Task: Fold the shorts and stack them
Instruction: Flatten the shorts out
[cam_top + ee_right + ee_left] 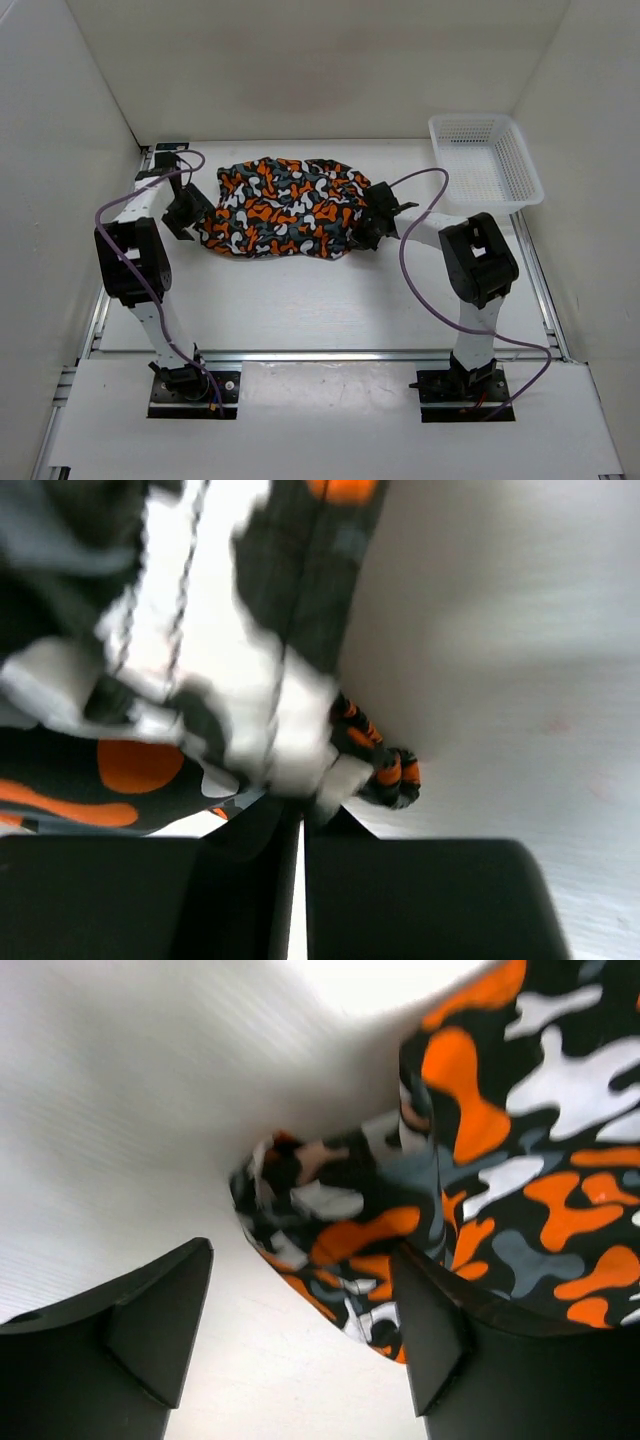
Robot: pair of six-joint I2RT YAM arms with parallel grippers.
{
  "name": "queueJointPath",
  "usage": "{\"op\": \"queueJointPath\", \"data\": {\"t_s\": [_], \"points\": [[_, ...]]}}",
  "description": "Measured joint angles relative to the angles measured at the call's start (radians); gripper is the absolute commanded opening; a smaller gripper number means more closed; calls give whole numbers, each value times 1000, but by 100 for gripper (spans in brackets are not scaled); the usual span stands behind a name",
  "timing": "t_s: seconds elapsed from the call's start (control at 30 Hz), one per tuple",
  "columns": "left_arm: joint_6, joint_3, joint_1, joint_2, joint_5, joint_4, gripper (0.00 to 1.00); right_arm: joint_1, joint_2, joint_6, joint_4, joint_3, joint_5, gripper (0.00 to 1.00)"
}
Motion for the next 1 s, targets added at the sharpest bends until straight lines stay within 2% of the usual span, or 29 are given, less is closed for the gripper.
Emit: {"op": "queueJointPath", "data": {"t_s": [0.07,0.13,0.17,0.23,0.27,0.3,0.43,0.53,0.73,0.83,0.87,0.9,1.0], "points": [[-3,23,10,18,-1,1,49,0,-20,-10,-8,-17,14,12],[-3,40,16,47,-5,7,18,0,-44,-23,-26,-30,31,36],[7,46,18,63,-3,7,10,-1,-57,-34,-32,-37,39,44],[7,48,18,86,-2,6,10,-1,-85,-45,-51,-46,56,64],[10,48,18,93,0,3,10,-1,-99,-49,-57,-50,61,66],[12,47,18,95,2,0,10,0,-115,-57,-64,-55,69,73],[19,24,17,56,3,3,10,-2,-182,-69,-84,-87,94,74],[23,-34,17,-33,0,1,10,-9,-206,-66,-86,-121,89,71],[22,-86,17,-230,3,-10,10,-6,-154,-31,-38,-144,34,55],[23,-86,17,-270,9,-10,10,6,-108,-21,-13,-110,18,28],[23,-86,16,-272,10,-11,10,9,-85,-18,-15,-85,21,17],[23,-86,17,-272,12,-13,10,12,-56,-22,-18,-53,24,0],[29,-66,17,-262,14,-43,10,8,19,-45,-66,79,45,0]]}}
